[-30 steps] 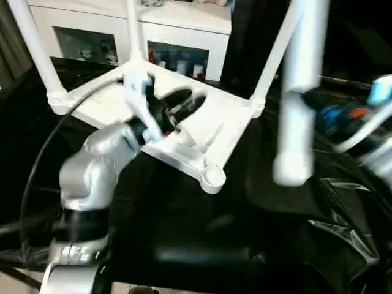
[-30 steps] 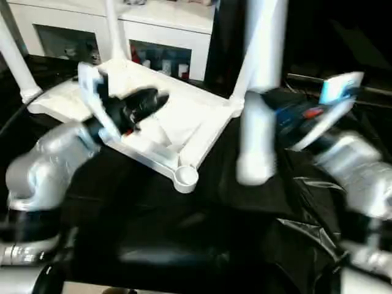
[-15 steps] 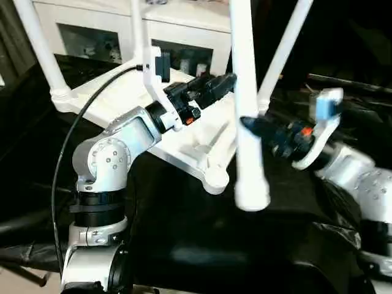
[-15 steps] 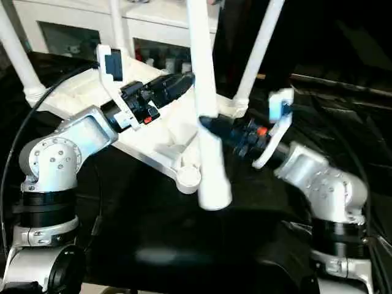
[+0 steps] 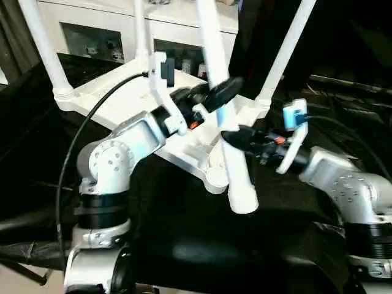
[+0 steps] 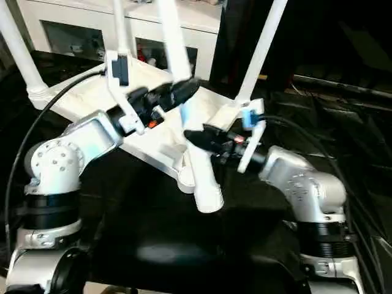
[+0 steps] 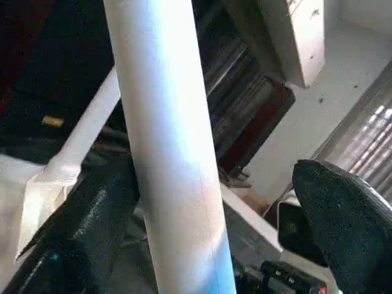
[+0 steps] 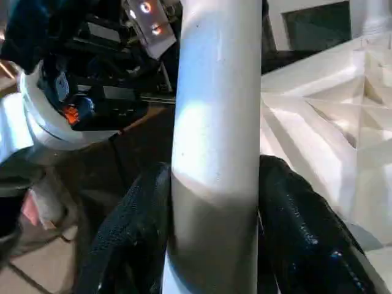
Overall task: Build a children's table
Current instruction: Pick table leg
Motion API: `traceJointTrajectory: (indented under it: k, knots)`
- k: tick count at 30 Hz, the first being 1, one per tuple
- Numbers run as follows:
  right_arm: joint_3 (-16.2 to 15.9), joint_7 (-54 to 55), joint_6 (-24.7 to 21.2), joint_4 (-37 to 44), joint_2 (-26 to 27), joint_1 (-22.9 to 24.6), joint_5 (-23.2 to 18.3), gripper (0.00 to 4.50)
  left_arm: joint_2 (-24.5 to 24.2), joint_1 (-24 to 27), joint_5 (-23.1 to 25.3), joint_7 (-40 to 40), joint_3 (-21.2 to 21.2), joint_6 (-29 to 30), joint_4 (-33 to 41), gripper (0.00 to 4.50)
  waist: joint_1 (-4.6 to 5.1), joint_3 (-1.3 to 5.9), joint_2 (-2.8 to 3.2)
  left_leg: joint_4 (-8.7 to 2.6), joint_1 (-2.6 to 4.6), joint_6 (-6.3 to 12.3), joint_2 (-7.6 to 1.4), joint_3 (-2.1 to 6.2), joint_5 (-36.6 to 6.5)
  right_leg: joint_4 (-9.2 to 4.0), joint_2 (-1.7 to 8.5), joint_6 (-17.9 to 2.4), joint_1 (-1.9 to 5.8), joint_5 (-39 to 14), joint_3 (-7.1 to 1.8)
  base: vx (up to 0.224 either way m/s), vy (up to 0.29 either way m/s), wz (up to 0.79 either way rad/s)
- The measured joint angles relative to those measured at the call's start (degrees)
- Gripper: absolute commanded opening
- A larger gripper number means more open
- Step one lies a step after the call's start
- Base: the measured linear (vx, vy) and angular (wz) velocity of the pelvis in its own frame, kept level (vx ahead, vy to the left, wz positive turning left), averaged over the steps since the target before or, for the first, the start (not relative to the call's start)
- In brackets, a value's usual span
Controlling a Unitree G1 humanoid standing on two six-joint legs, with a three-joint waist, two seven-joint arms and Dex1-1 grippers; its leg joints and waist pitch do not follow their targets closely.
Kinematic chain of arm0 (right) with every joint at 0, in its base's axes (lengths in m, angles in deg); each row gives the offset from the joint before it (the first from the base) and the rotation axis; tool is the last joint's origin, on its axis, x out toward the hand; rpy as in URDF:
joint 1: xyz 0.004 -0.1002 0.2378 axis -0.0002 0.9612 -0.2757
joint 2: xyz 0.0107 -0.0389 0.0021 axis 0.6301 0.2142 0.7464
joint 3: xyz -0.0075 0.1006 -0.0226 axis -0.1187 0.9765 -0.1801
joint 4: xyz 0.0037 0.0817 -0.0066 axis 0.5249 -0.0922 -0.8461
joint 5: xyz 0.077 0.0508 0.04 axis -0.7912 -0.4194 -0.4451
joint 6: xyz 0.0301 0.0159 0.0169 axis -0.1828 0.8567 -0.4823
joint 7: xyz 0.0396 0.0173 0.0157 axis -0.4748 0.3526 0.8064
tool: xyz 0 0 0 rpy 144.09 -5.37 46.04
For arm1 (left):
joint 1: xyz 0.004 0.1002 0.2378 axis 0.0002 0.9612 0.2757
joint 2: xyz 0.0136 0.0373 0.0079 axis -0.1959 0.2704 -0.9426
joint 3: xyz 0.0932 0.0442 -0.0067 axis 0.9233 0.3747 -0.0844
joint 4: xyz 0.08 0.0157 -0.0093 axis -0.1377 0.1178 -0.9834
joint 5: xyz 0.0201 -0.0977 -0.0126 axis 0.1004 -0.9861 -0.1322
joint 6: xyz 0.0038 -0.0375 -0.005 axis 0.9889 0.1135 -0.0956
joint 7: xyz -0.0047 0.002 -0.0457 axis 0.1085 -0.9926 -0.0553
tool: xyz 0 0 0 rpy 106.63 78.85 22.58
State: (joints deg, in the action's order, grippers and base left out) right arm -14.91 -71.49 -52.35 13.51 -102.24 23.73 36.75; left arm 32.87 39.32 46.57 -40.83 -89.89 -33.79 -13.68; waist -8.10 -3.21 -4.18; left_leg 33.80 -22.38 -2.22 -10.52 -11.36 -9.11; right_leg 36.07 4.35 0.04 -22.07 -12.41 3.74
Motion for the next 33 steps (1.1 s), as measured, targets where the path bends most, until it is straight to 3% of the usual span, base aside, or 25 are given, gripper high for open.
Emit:
traceJointTrajectory:
  k: [9, 10, 14, 16, 18, 21, 33]
  knots:
    - [-1.0, -0.9, 0.6, 0.6, 1.2, 0.0, 0.1, 1.77, 0.0, 0.3, 0.8, 1.9, 1.2, 2.5, -0.5, 3.68, 0.0, -0.06, -0.1, 0.0, 0.0, 0.0, 0.0, 0.0, 0.0, -0.01, 0.0, 0.0, 0.0, 0.0, 0.0, 0.0, 0.0, 0.0]
    - [-1.0, -1.3, 0.5, 1.1, 1.1, 0.0, -0.1, 1.77, 0.0, 0.3, 0.6, 1.9, 1.2, 2.7, -0.5, 3.43, 0.0, -0.07, -0.12, 0.0, 0.0, 0.0, 0.0, 0.0, 0.0, -0.01, 0.0, 0.0, 0.0, 0.0, 0.0, 0.0, 0.0, 0.0]
    - [-1.7, -2.2, 0.5, 2.3, 0.8, 0.1, -0.6, 1.77, 0.0, 0.3, -0.6, 1.8, 0.6, 3.0, -0.6, 3.27, 0.01, -0.12, -0.22, 0.0, 0.0, 0.0, 0.0, 0.0, 0.0, -0.01, 0.0, 0.0, 0.0, 0.0, 0.0, 0.0, 0.0, 0.0]
    - [-2.0, -2.4, 0.5, 2.3, 0.8, 0.5, -0.6, 1.77, 0.0, 0.3, -1.1, 1.8, 0.4, 3.1, -0.6, 2.88, -0.02, -0.12, -0.24, 0.0, 0.0, 0.0, 0.0, 0.0, 0.0, -0.01, 0.0, 0.0, 0.0, 0.0, 0.0, 0.0, 0.0, 0.0]
    - [-2.1, -2.5, 0.5, 2.3, 0.8, 0.6, -0.6, 1.77, 0.1, 0.3, -1.3, 1.8, 0.2, 3.2, -0.6, 2.86, -0.02, -0.13, -0.24, 0.01, 0.0, 0.0, 0.0, 0.0, 0.0, -0.01, 0.0, 0.0, 0.0, 0.0, -0.01, 0.0, 0.0, 0.0]
    - [-2.1, -2.5, 0.5, 2.3, 0.7, 0.6, -0.5, 1.77, 0.2, 0.3, -1.4, 1.8, -0.2, 3.4, -0.5, 2.43, -0.01, -0.13, -0.25, 0.01, 0.0, 0.0, 0.0, 0.0, 0.0, -0.01, 0.0, 0.0, 0.01, 0.0, -0.01, 0.0, 0.0, 0.0]
    - [-2.3, -2.7, 0.6, 2.3, 0.6, 0.6, -0.2, 1.76, 0.5, 0.5, -2.3, 2.2, -0.3, 3.5, -0.5, 1.81, 0.01, -0.16, -0.39, 0.01, 0.01, -0.01, 0.0, 0.0, 0.0, -0.01, 0.0, 0.0, 0.01, 0.0, -0.01, 0.0, 0.0, 0.0]
